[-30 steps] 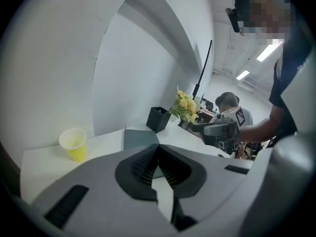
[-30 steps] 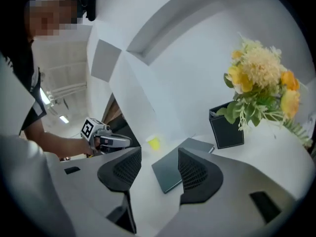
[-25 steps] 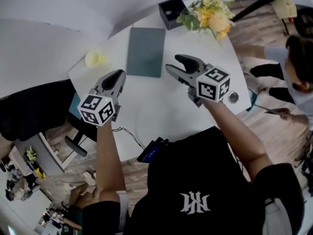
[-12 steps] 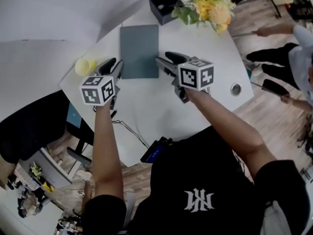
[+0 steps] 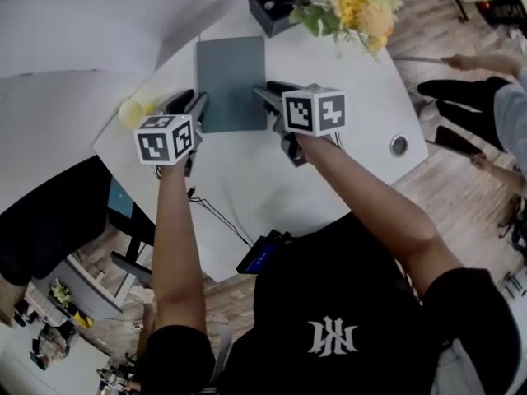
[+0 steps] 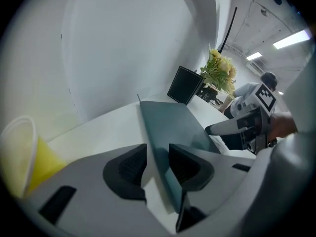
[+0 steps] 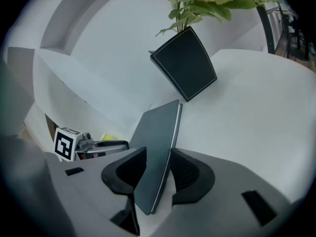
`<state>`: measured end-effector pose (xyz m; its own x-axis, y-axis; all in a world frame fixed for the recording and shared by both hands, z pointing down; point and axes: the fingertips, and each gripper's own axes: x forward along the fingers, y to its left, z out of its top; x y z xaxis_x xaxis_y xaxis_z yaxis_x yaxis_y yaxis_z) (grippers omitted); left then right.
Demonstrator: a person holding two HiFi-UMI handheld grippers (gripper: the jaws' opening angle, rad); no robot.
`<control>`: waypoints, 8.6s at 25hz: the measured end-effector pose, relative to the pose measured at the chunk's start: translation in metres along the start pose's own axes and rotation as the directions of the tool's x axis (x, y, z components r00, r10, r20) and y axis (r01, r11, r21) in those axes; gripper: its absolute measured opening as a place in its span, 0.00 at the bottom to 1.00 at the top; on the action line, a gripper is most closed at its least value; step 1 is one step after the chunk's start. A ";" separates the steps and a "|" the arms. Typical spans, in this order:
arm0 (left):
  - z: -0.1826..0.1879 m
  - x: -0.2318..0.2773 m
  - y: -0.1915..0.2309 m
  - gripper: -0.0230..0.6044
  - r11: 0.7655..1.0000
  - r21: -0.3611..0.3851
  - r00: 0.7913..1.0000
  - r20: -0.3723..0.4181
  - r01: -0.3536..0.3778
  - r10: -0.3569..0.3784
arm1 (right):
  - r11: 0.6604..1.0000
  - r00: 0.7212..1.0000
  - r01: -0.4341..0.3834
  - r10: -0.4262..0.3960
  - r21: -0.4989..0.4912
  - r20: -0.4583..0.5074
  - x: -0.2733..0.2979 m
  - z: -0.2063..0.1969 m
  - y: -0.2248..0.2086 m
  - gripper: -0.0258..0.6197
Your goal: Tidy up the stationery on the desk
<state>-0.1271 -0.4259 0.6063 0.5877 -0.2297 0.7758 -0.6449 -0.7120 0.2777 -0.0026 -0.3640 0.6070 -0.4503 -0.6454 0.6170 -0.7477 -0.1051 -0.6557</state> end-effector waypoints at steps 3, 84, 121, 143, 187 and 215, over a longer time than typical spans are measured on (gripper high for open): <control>0.000 0.001 0.000 0.26 1.000 -0.004 1.000 0.001 0.008 -0.008 | 1.000 1.000 0.029 -0.029 0.004 -0.011 0.005 -0.001 -0.002 0.29; -0.180 0.000 -0.300 0.17 0.947 -0.318 0.996 -0.084 -0.043 0.017 | 0.816 0.940 -0.146 -0.061 -0.560 -0.335 -0.194 -0.142 -0.121 0.20; -0.121 -0.089 -0.325 0.15 0.991 -0.113 0.951 0.290 -0.076 0.106 | 0.577 0.953 -0.259 0.283 -0.774 -0.108 -0.271 -0.102 -0.012 0.20; -0.122 -0.302 -0.297 0.04 0.946 -0.215 0.624 0.711 -0.244 0.323 | 0.128 0.695 -0.474 0.661 -0.871 -0.282 -0.304 -0.127 0.209 0.12; -0.275 -0.307 -0.053 0.04 0.954 -0.299 0.756 0.628 0.017 0.183 | -0.286 0.800 -0.591 -0.092 -0.754 -0.592 0.038 -0.287 0.258 0.25; -0.244 -0.301 -0.063 0.04 0.978 -0.204 0.771 0.629 0.041 0.099 | -0.247 0.803 -0.589 -0.073 -0.769 -0.592 0.023 -0.263 0.265 0.14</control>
<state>-0.3824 -0.1494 0.4934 0.6965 -0.6653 0.2688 -0.7065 -0.5702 0.4192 -0.3399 -0.2077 0.5618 -0.5958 -0.0626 0.8007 0.0751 0.9882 0.1332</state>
